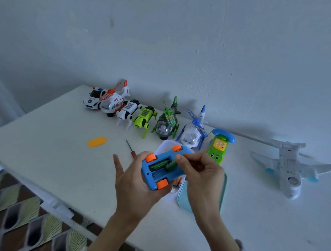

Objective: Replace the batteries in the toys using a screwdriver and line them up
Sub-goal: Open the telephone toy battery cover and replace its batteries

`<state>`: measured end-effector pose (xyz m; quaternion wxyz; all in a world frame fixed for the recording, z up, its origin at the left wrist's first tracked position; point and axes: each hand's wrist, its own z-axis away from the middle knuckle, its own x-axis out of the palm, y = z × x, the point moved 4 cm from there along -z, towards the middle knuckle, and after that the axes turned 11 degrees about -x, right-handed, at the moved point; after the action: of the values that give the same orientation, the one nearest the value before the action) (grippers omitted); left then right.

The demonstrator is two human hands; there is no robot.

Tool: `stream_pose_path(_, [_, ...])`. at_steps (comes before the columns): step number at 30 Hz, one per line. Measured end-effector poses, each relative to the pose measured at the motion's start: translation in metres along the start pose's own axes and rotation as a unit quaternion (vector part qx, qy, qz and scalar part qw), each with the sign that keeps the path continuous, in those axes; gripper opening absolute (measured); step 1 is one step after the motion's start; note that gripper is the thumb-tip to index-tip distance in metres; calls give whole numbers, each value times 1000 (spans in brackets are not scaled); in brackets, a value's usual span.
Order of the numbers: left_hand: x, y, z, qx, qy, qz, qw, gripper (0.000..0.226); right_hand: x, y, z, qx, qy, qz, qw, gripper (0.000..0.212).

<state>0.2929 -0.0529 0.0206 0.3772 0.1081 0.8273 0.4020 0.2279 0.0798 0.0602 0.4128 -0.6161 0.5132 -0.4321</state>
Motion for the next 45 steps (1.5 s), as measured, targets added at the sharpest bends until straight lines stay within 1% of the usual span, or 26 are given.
stream_pose_path(3, [-12, -10, -2, 5, 1, -18, 1000, 68, 21, 8, 10, -5, -18, 55, 998, 18])
stream_pose_path(5, [-18, -15, -5, -1, 6, -11, 1000, 66, 28, 12, 11, -36, -16, 118, 992, 17])
stream_pose_path(7, [-29, -24, -12, -8, 15, -1, 1000, 66, 42, 15, 11, -64, -12, 156, 986, 17])
stream_pose_path(15, [-57, -63, -46, -7, 15, 8, 1000, 69, 105, 26, 16, -63, -15, 163, 984, 20])
stream_pose_path(19, [-73, -84, -65, 4, 13, 19, 1000, 70, 137, 36, 19, -102, -16, 199, 975, 23])
stream_pose_path(20, [-76, -87, -67, 10, 17, 22, 1000, 70, 142, 36, 20, -134, -19, 231, 964, 24])
stream_pose_path(21, [-79, -92, -71, 13, 20, 27, 999, 71, 150, 36, 21, -181, -24, 277, 943, 29])
stream_pose_path(23, [-88, -108, -81, 16, 28, 29, 999, 74, 172, 35, 23, -289, -36, 372, 881, 45])
stream_pose_path(24, [-91, -115, -85, 17, 28, 22, 999, 75, 182, 36, 23, -321, -45, 397, 859, 52])
stream_pose_path(25, [-94, -125, -90, 16, 24, 14, 999, 77, 194, 37, 24, -339, -53, 409, 846, 57])
stream_pose_path(26, [-98, -133, -95, 9, 16, 6, 1000, 78, 203, 40, 23, -343, -64, 413, 841, 60])
stream_pose_path(28, [-105, -149, -108, -21, -1, -6, 1000, 77, 223, 48, 15, -316, -101, 408, 851, 63])
stream_pose_path(30, [-114, -170, -125, -57, -21, -17, 998, 75, 248, 64, 3, -227, -164, 355, 892, 60])
stream_pose_path(31, [-118, -180, -134, -68, -26, -22, 997, 75, 258, 71, -2, -172, -186, 294, 922, 55])
stream_pose_path(32, [-124, -189, -142, -78, -23, -29, 996, 74, 265, 79, -8, -127, -174, 222, 951, 49])
stream_pose_path(33, [-129, -198, -150, -88, -12, -36, 995, 72, 269, 89, -14, -98, -134, 170, 971, 44])
stream_pose_path(34, [-135, -207, -155, -100, 1, -41, 994, 70, 270, 99, -17, -93, -89, 152, 980, 39])
stream_pose_path(35, [-142, -216, -162, -112, 12, -41, 993, 70, 274, 111, -20, -95, -62, 160, 981, 34])
stream_pose_path(36, [-146, -221, -164, -123, 16, -42, 991, 72, 274, 126, -18, -95, -68, 192, 974, 26])
stream_pose_path(37, [-151, -227, -168, -129, 18, -40, 991, 73, 278, 145, -17, -95, -102, 238, 961, 17])
stream_pose_path(38, [-156, -233, -173, -129, 17, -39, 991, 74, 284, 164, -13, -99, -157, 289, 939, 12])
stream_pose_path(40, [-160, -239, -179, -130, 16, -35, 991, 76, 292, 196, -4, -119, -273, 366, 882, 24])
stream_pose_path(41, [-161, -242, -181, -134, 12, -30, 991, 77, 294, 206, 1, -134, -307, 388, 859, 29])
stream_pose_path(42, [-160, -245, -184, -133, 9, -24, 991, 78, 296, 211, 3, -143, -311, 403, 848, 32])
stream_pose_path(43, [-159, -247, -186, -130, 7, -20, 991, 80, 295, 213, 3, -154, -295, 416, 846, 31])
stream_pose_path(45, [-154, -250, -189, -124, -8, -20, 992, 82, 290, 212, 0, -172, -238, 445, 846, 22])
